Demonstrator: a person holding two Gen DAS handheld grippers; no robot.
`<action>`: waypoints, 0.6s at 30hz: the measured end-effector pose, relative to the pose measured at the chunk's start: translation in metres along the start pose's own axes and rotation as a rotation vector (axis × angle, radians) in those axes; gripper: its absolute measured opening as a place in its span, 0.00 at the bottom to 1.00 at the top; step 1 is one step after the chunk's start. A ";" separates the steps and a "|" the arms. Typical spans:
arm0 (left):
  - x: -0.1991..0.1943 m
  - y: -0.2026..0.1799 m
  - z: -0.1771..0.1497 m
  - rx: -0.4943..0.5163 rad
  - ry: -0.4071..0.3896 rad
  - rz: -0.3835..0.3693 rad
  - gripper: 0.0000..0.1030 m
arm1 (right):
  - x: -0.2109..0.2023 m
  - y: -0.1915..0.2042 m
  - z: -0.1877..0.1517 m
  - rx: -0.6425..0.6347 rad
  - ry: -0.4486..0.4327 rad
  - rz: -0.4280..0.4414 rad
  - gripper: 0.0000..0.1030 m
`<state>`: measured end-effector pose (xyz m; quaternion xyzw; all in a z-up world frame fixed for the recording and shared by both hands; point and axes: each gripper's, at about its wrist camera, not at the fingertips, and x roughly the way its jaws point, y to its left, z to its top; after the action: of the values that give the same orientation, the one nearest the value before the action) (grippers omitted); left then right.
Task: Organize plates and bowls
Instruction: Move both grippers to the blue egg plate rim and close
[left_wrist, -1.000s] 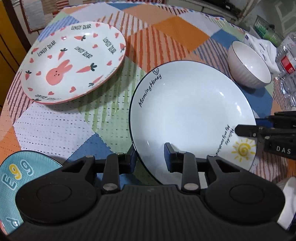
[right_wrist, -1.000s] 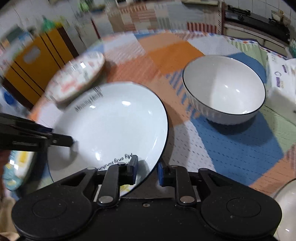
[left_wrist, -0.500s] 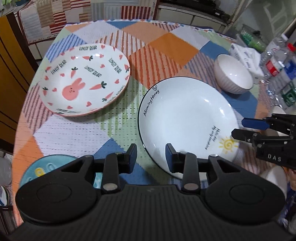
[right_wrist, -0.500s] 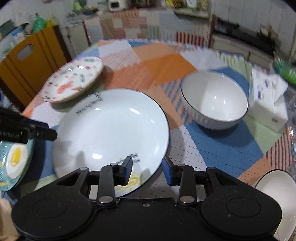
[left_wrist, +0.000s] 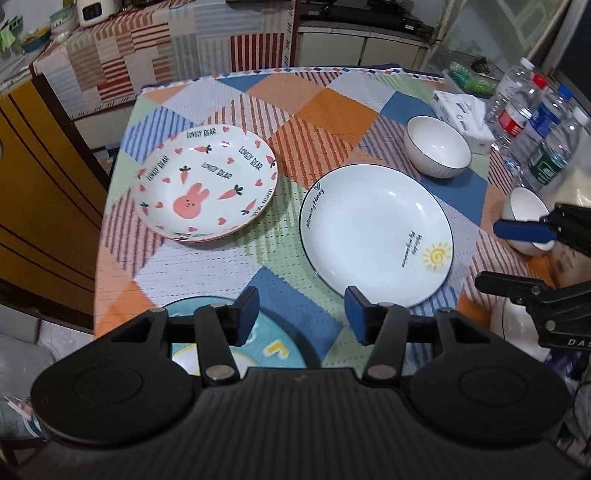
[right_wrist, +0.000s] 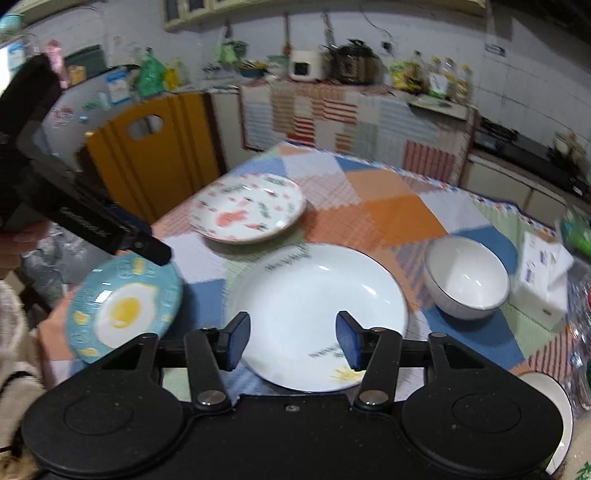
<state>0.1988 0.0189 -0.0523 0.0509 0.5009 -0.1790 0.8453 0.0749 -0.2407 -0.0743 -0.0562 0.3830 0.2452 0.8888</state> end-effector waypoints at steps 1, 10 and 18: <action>-0.006 0.002 -0.003 0.012 -0.003 0.000 0.52 | -0.004 0.005 0.001 -0.010 -0.011 0.012 0.59; -0.038 0.048 -0.042 0.046 -0.040 0.070 0.76 | -0.022 0.052 0.002 -0.108 -0.158 0.090 0.71; -0.036 0.090 -0.070 0.098 0.013 0.080 0.76 | 0.002 0.103 -0.007 -0.322 -0.226 0.093 0.72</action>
<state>0.1565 0.1300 -0.0643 0.1132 0.4944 -0.1690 0.8451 0.0221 -0.1521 -0.0719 -0.1521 0.2388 0.3490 0.8934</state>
